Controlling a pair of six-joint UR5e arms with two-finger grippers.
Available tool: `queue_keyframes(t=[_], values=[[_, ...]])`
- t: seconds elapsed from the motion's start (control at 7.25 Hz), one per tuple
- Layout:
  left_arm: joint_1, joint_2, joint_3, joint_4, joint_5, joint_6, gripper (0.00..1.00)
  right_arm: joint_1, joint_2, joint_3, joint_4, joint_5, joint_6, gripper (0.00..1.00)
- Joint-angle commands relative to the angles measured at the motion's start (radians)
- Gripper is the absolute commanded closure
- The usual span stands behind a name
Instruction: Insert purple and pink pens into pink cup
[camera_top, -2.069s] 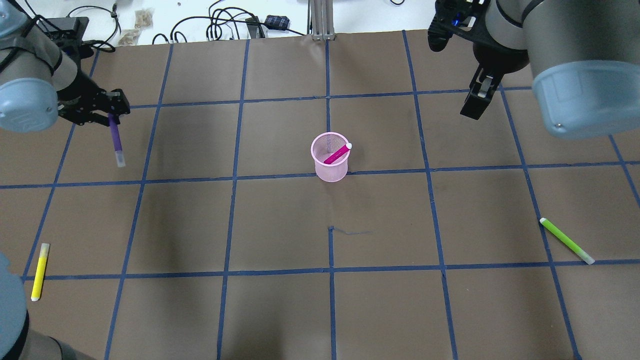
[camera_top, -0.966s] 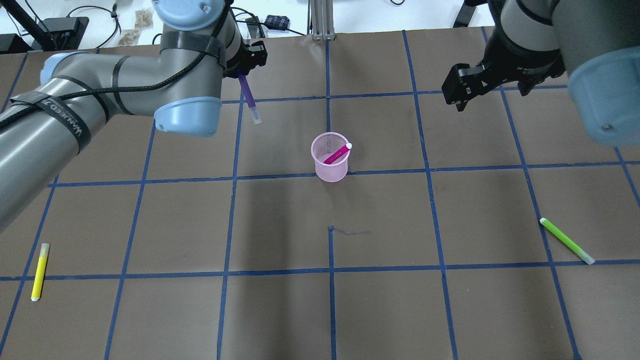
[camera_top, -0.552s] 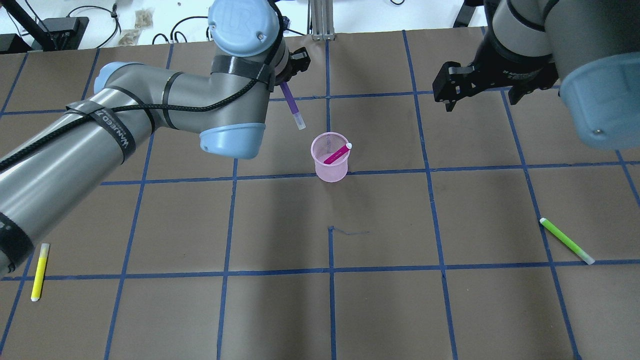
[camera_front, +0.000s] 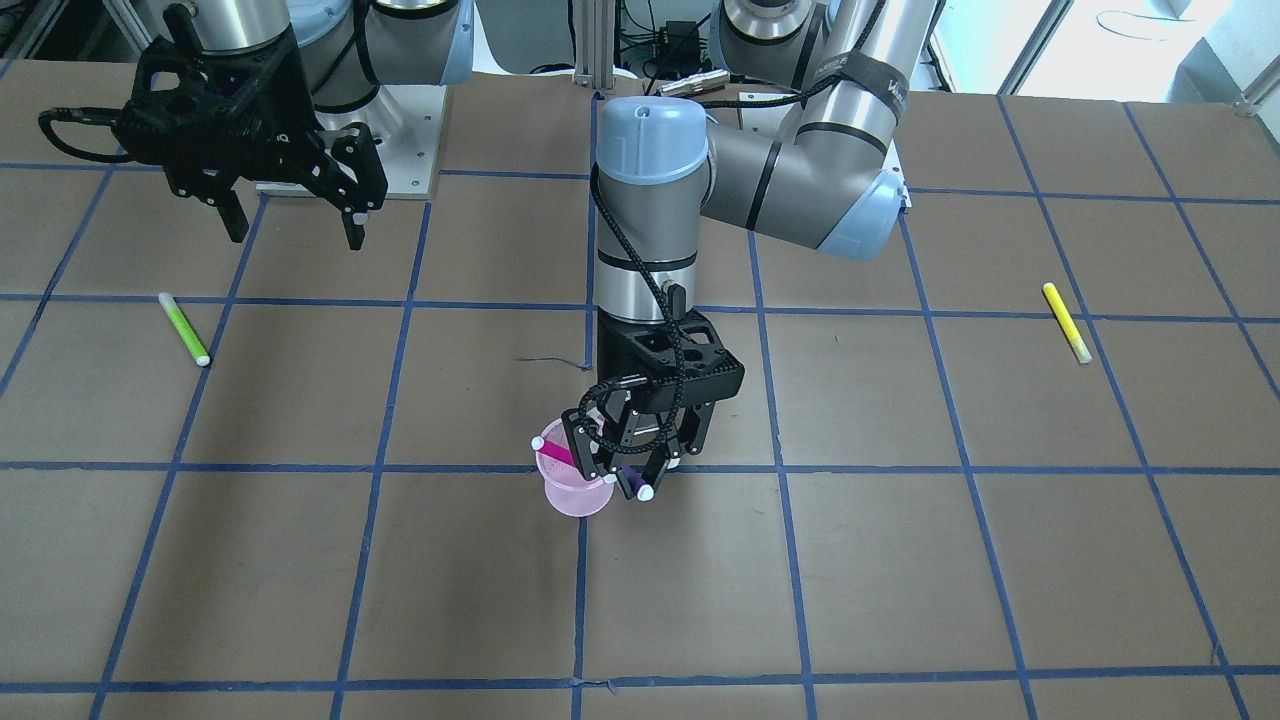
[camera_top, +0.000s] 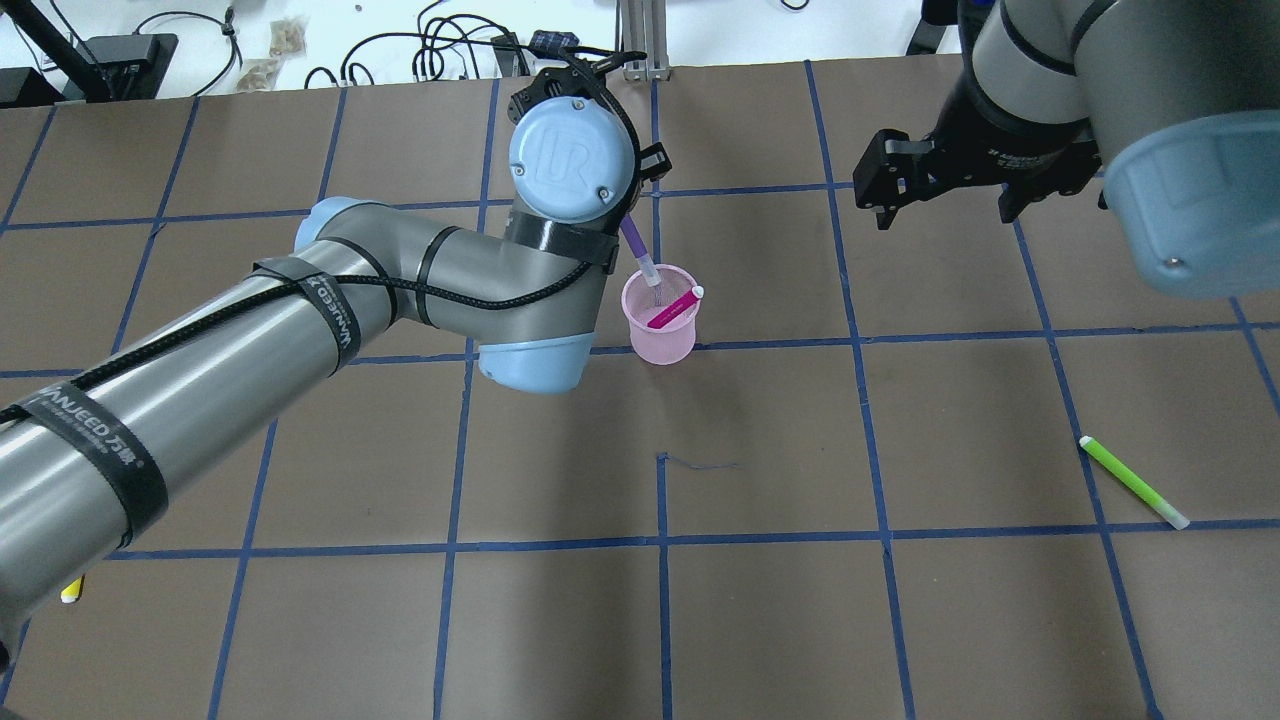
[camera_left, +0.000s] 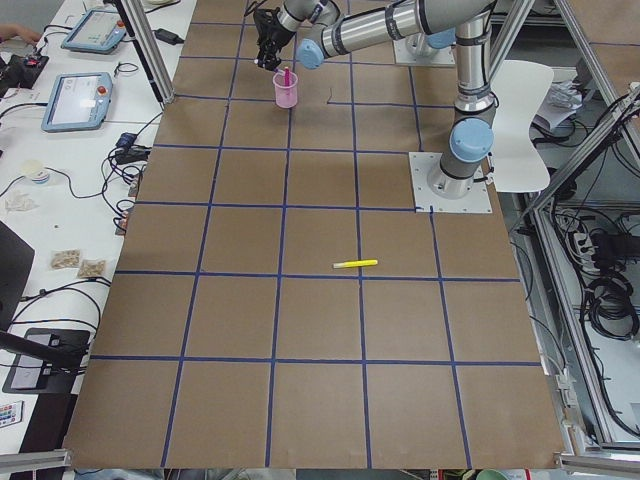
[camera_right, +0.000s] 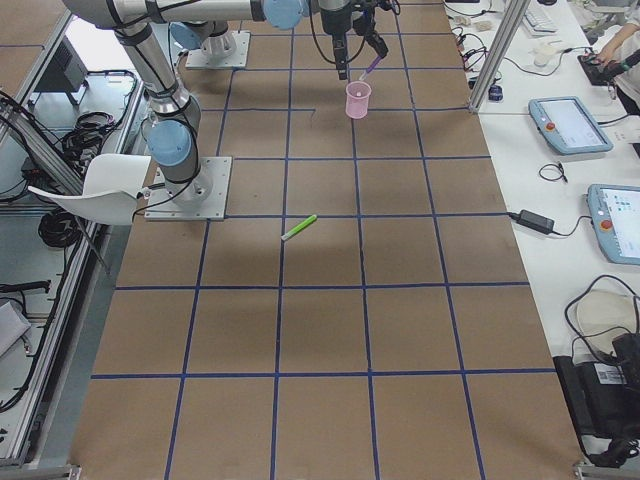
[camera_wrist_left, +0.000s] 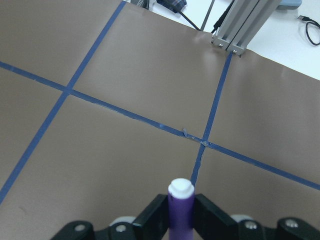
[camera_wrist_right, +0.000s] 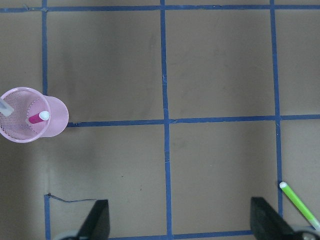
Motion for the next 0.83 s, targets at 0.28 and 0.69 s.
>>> queue_keyframes(t=[0.28, 0.69], values=[[-0.039, -0.038, -0.010, 0.060, 0.050, -0.013, 1.00, -0.004, 0.008, 0.007, -0.062, 0.069, -0.009, 0.00], [-0.063, -0.040, -0.039, 0.063, 0.102, -0.010, 1.00, -0.004, 0.007, 0.007, -0.062, 0.058, -0.014, 0.00]])
